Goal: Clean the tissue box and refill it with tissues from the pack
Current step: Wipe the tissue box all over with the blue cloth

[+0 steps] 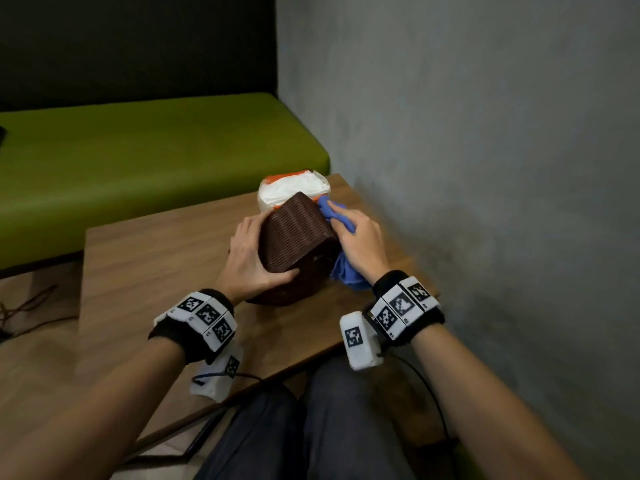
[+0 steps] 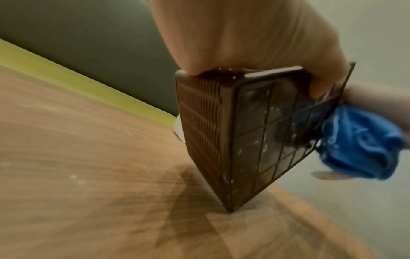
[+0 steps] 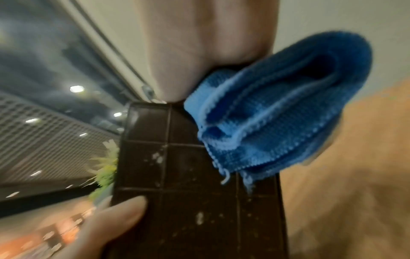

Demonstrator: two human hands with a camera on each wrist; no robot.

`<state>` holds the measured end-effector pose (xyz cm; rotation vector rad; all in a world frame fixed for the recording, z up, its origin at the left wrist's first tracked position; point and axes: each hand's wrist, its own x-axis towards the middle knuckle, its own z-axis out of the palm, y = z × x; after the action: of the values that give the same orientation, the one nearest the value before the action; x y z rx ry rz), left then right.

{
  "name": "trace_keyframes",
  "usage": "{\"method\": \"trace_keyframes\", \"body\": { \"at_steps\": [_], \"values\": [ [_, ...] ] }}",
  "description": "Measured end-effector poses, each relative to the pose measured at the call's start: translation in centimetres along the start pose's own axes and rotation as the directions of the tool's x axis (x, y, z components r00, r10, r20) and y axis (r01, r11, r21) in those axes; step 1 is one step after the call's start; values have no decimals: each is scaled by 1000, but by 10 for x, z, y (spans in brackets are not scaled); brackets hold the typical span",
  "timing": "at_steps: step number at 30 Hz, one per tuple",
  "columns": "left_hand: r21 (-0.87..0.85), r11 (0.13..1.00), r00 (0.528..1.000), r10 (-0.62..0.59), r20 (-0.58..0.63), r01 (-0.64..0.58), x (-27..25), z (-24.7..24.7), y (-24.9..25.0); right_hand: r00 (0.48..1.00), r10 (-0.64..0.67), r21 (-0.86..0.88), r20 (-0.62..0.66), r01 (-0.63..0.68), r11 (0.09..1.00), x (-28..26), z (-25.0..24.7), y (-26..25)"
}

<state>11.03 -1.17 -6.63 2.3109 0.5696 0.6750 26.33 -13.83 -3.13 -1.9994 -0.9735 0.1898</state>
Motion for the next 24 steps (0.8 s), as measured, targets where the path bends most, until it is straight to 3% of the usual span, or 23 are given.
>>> {"method": "trace_keyframes", "body": {
  "at_steps": [2,4,10,12,16,21,24],
  "values": [
    [-30,999,1000,-19,13,20,3,-1,1,986,-166,-5,-5,166,986,-3,3,-10],
    [-32,998,997,-47,56,48,8,-3,4,967,-254,5,-20,254,967,-8,4,-14],
    [-96,995,997,-25,67,32,36,-3,32,942,-336,-8,6,336,942,-16,11,-30],
    [-141,990,1000,-1,17,4,32,-8,29,951,-308,-103,13,308,946,-19,11,-26],
    [-185,982,992,24,-125,-47,16,-12,26,992,-128,-218,7,126,968,-17,2,-11],
    [-233,968,989,57,-139,-88,15,3,28,951,-307,-237,40,307,922,-28,7,-45],
    [-199,975,985,62,-159,-93,11,2,21,960,-279,-292,28,275,916,-32,1,-28]
  ]
}}
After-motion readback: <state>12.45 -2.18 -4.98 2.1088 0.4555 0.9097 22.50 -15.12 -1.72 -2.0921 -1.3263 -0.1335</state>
